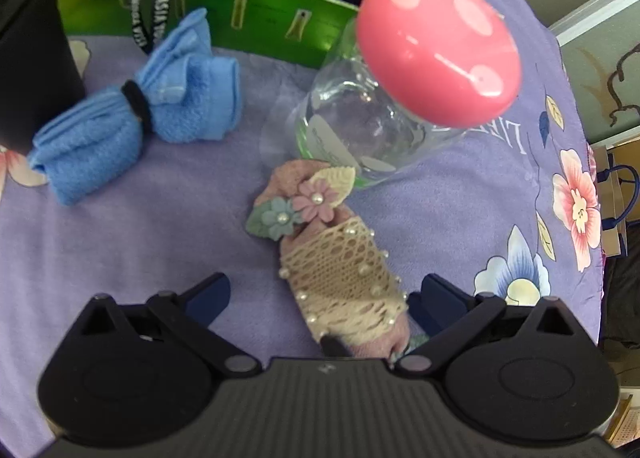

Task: Organize soft objects
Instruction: 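Move both grippers to the pink lace-wrapped pouch and close on it, then carry the pink pouch into the box and open both grippers, then move the right gripper to the blue rolled towel and grasp it, then grasp the blue towel with the left gripper beside the right and lift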

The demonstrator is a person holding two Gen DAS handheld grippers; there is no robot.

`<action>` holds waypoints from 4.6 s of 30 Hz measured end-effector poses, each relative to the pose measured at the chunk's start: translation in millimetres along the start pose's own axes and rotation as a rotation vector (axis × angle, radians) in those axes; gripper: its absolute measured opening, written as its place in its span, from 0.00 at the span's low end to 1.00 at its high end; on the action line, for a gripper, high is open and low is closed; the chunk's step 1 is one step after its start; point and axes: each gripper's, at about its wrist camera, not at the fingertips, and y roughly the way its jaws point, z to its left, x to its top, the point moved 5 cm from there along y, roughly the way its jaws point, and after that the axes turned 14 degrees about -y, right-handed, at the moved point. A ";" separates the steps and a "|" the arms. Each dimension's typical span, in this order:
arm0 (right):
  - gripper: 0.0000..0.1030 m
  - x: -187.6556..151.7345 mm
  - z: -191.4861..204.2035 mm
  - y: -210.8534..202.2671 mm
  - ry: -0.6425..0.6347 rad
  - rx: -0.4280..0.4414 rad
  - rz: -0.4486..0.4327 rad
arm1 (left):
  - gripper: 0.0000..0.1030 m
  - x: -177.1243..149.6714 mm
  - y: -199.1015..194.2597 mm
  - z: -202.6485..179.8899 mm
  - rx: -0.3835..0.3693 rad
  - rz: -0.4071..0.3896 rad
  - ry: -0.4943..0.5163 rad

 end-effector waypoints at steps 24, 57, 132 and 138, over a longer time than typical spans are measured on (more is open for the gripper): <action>0.27 -19.7 57.1 -24.4 -0.084 -0.128 0.009 | 0.50 -48.9 -45.9 13.5 -0.113 0.046 0.083; 0.32 245.8 -60.0 104.9 -0.300 -0.018 -0.088 | 0.97 243.9 -148.1 -6.9 -0.056 -0.431 -0.081; 0.40 85.8 104.8 15.3 -0.592 0.193 0.187 | 0.97 -14.7 -151.6 117.3 -0.144 -0.304 1.059; 0.40 82.4 98.9 41.5 -0.633 0.304 0.262 | 0.97 -16.2 -119.2 93.1 -0.171 -0.266 1.318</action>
